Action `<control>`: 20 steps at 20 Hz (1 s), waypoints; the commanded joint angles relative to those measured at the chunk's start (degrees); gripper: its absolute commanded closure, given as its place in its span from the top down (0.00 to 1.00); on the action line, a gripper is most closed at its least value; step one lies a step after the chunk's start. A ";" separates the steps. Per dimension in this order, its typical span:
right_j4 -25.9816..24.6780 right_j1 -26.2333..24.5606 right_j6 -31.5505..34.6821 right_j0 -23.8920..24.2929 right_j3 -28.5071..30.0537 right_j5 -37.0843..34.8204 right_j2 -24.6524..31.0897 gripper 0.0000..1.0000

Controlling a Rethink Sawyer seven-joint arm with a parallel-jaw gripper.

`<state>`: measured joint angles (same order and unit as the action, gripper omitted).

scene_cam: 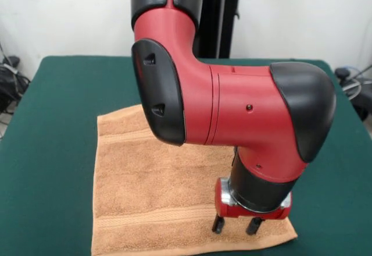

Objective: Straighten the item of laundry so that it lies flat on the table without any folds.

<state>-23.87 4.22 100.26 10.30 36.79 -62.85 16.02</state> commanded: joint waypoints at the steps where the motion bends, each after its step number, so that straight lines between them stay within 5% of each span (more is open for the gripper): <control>1: 0.37 -2.01 -4.55 -1.68 1.28 8.29 5.30 1.00; 5: 1.85 -2.51 -0.38 -1.12 3.31 8.88 4.91 1.00; 7: 6.35 -2.81 3.64 0.39 6.64 3.11 5.69 1.00; 11: 8.71 7.06 6.35 1.95 23.50 4.47 2.11 1.00; 20: 8.36 19.03 3.45 4.91 41.29 11.38 0.28 1.00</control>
<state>-16.89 15.91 100.26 13.27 59.78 -58.48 15.96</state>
